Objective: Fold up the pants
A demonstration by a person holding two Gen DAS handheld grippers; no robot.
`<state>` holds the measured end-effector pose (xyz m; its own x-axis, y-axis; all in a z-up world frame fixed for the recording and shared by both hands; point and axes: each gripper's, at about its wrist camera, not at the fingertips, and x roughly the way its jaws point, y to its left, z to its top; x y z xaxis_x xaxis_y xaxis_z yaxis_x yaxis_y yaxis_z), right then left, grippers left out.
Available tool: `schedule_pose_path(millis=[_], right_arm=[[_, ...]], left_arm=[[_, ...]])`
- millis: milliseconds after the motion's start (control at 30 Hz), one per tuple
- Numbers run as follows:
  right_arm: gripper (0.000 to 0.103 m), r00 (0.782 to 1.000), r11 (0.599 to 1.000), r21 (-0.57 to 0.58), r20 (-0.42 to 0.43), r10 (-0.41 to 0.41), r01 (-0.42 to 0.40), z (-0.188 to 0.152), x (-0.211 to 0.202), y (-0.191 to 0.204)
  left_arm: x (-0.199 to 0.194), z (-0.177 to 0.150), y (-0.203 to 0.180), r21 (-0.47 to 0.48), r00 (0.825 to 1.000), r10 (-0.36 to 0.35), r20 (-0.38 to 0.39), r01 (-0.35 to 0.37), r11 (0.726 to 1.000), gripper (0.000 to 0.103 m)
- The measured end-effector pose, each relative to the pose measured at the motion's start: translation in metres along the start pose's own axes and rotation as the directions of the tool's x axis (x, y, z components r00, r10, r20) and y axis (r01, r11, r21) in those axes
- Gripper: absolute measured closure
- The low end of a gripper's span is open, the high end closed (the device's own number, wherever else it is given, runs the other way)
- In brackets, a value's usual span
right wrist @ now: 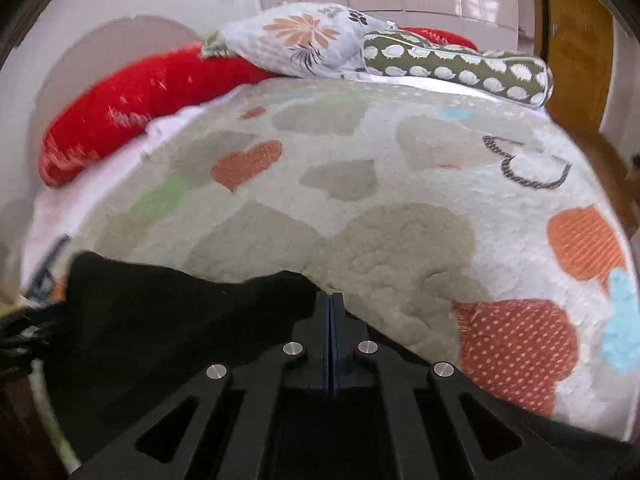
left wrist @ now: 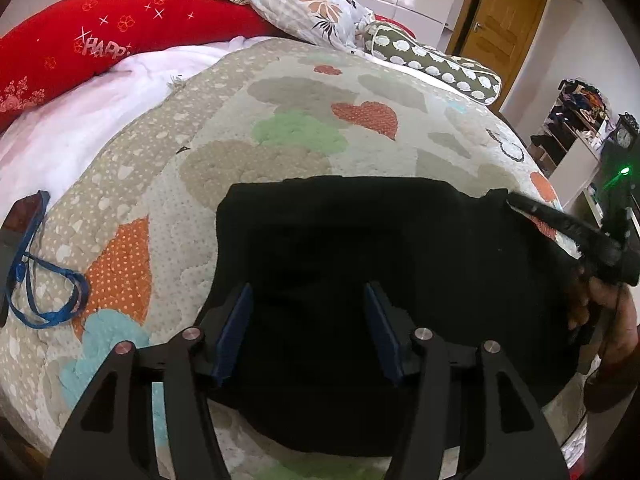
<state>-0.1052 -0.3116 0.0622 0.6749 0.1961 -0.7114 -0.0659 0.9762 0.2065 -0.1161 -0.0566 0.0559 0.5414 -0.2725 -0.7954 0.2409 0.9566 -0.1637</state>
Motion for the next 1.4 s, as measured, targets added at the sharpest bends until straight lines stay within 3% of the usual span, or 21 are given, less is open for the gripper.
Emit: schedule_pose_path(millis=[33,100,133,233,267,300,400,467,600,700,833,867,967,1100,1233,1400], right_arm=[[0.090,1.000,1.000,0.003,0.017,0.009,-0.009,0.001,-0.005,0.001],[0.038,0.999,1.000,-0.013,0.032,0.028,-0.028,0.003,-0.011,0.007],[0.035,0.999,0.999,-0.031,0.029,0.037,-0.036,0.004,-0.011,0.012],[0.046,0.999,0.997,-0.077,-0.043,0.016,-0.019,0.005,0.010,0.021],[0.076,0.998,0.996,-0.083,-0.062,0.018,-0.023,0.005,0.017,0.021],[0.095,0.997,0.996,-0.083,-0.079,0.024,-0.030,0.004,0.022,0.021],[0.096,0.999,0.997,-0.073,-0.046,0.024,-0.028,0.004,0.015,0.018],[0.099,0.999,0.997,-0.071,-0.028,-0.024,0.022,0.005,0.015,0.015],[0.097,0.998,0.997,-0.065,-0.052,-0.043,0.040,0.002,0.026,0.010],[0.091,0.998,0.996,-0.067,-0.011,-0.057,0.056,0.004,0.005,0.014],[0.083,1.000,0.995,-0.096,0.007,-0.006,0.007,-0.009,-0.032,0.029],[0.077,1.000,0.994,-0.111,0.002,0.003,-0.003,-0.015,-0.037,0.035],[0.075,0.999,0.993,-0.113,-0.047,0.018,-0.023,-0.035,-0.038,0.041],[0.076,0.993,0.989,-0.134,-0.092,-0.076,0.063,-0.067,-0.041,0.029],[0.076,0.987,0.985,-0.114,-0.081,-0.140,0.131,-0.089,-0.068,0.002],[0.073,0.982,0.985,-0.023,-0.078,-0.170,0.169,-0.105,-0.096,-0.028]], left_arm=[[0.001,0.000,0.000,0.002,1.000,0.008,0.000,-0.008,1.000,0.042],[0.003,0.000,0.002,-0.008,1.000,0.007,-0.001,-0.007,1.000,0.041],[0.004,0.000,0.003,-0.016,1.000,0.003,-0.001,-0.003,1.000,0.041],[0.005,0.000,0.003,-0.006,1.000,0.007,-0.003,-0.007,1.000,0.040],[0.005,0.000,0.003,-0.003,1.000,0.009,-0.002,-0.009,1.000,0.040],[0.005,0.000,0.003,-0.001,1.000,0.010,-0.002,-0.010,1.000,0.040],[0.006,0.000,0.004,-0.001,1.000,0.006,0.000,-0.006,1.000,0.040],[0.009,0.000,0.004,-0.006,1.000,0.012,0.002,-0.012,1.000,0.035],[0.012,0.001,0.005,-0.014,1.000,0.027,0.004,-0.027,1.000,0.031],[0.002,0.004,0.007,-0.033,1.000,0.014,0.000,-0.014,0.999,0.031],[-0.013,0.007,0.005,-0.056,0.999,-0.012,0.034,0.014,0.998,0.031],[-0.013,0.008,0.003,-0.055,0.999,-0.018,0.036,0.020,0.998,0.031],[-0.009,0.005,-0.005,-0.046,1.000,-0.020,0.021,0.021,0.999,0.031],[-0.004,-0.002,-0.010,-0.014,0.999,0.020,0.026,-0.020,1.000,0.031],[-0.002,-0.003,-0.005,-0.022,0.998,0.053,0.031,-0.053,0.998,0.031],[-0.016,-0.003,-0.010,-0.018,0.998,0.052,0.045,-0.051,0.999,0.031]])
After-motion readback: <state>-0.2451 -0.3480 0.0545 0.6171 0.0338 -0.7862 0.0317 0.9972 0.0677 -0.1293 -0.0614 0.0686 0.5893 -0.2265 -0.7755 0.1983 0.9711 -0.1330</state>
